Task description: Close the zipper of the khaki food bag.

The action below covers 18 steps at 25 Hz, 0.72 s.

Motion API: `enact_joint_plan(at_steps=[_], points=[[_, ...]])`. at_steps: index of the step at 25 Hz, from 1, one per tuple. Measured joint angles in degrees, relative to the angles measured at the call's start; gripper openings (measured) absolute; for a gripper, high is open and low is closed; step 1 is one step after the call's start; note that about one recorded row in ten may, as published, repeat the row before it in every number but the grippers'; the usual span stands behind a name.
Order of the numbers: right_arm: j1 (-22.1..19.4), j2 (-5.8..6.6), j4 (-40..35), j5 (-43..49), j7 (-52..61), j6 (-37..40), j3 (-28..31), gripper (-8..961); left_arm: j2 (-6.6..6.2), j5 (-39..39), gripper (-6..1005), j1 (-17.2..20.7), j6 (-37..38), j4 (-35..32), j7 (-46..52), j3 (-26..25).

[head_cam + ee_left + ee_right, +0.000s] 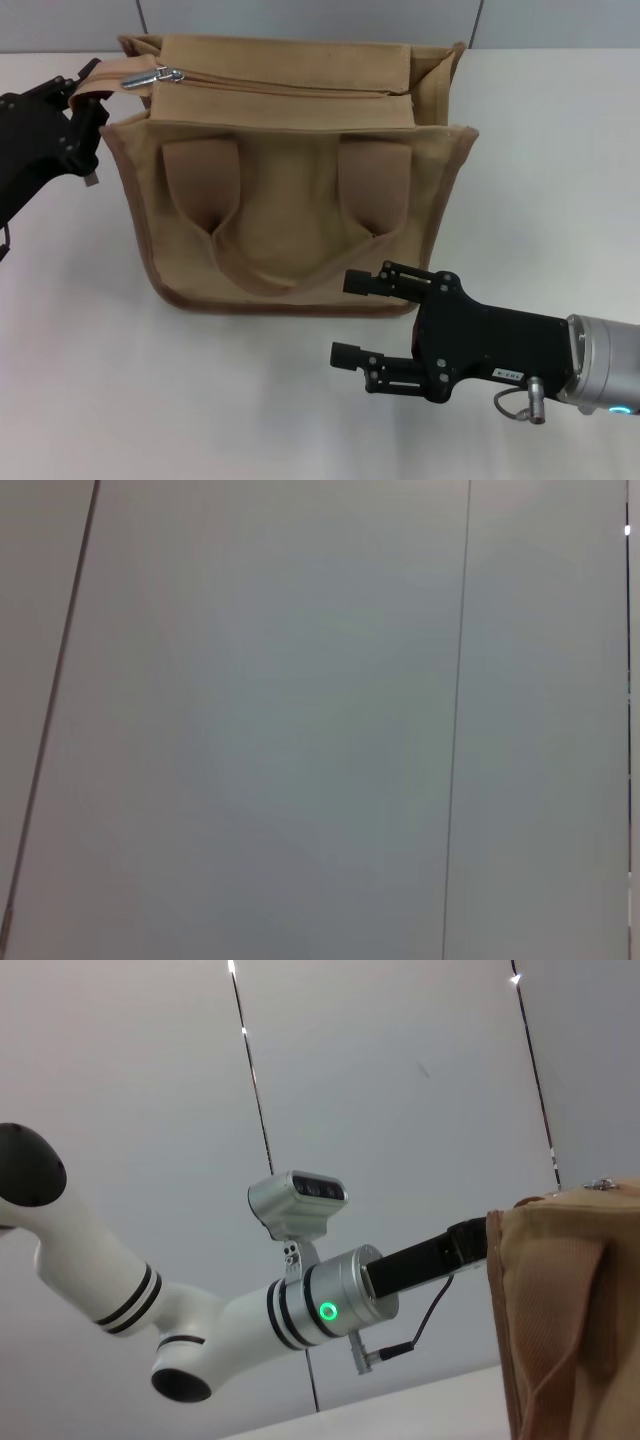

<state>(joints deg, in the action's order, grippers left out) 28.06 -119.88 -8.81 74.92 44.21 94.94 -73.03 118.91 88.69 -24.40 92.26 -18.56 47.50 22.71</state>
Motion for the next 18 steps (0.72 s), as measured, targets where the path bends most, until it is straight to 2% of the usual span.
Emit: enact_joint_plan(at_steps=[8, 12, 14, 18], points=[[-0.04, 0.00, 0.89, -1.66, 0.10, 0.80, 0.04, 758, 0.09, -0.79, 34, 0.03, 0.84, 2.90, -3.46, -0.25], [-0.37, 0.00, 1.88, -4.71, 0.31, 6.00, 0.03, 759, 0.07, -1.75, 24, -0.41, 2.66, 3.97, -2.91, -0.29], [-0.92, 0.00, 2.47, -8.55, 0.40, 10.93, 0.05, 759, 0.03, -1.86, 22, -0.86, 6.13, 4.02, -1.84, -0.34], [-1.12, 0.00, 2.62, -11.43, 1.15, 13.08, 0.06, 759, 0.07, -2.51, 24, -1.42, 8.29, 4.11, -1.35, -0.38]])
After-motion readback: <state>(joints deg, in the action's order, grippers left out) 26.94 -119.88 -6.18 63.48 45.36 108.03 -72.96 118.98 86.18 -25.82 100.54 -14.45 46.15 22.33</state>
